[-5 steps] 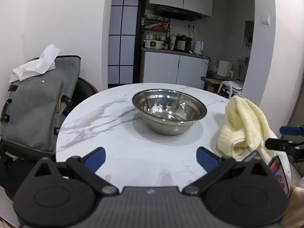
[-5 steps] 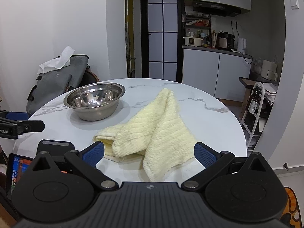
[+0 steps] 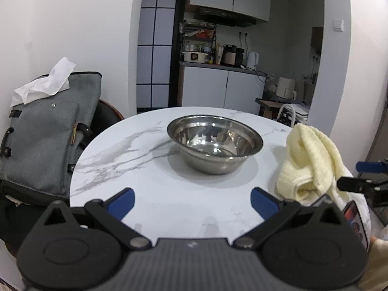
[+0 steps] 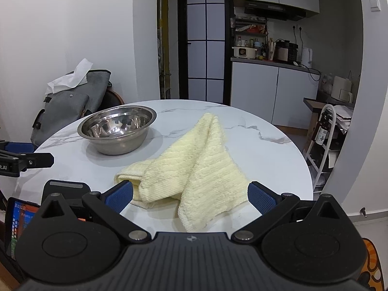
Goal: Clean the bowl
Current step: 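Move both tools toward the steel bowl and the yellow towel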
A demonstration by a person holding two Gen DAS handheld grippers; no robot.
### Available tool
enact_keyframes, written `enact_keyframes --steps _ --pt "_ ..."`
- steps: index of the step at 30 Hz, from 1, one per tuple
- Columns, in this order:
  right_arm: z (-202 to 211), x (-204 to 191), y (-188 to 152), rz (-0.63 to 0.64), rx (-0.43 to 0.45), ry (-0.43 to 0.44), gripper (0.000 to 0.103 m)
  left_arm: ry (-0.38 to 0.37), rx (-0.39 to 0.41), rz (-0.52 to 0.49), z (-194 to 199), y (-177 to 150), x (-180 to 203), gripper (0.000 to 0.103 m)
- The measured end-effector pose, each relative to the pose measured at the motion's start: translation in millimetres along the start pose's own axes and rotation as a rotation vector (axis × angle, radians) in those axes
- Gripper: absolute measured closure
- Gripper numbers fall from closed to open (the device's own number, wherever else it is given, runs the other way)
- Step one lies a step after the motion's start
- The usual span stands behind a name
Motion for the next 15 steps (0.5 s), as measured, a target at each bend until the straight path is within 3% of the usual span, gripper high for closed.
enact_keyframes --steps 15 --pt "-3.1 1.9 -3.6 0.001 0.007 -0.017 0.000 0.018 0.014 -0.028 -6.2 0.1 11.2 0.000"
Point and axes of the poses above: each gripper's, at about its wrist camera, not at the fingertips, and z roughly against the way its jaws point, x to its right, y to its top, the point moved 6 cm from there along -z, roughly the way its jaws point, and after that the axes turned 9 degrees about -y, right-handed, at the moved point
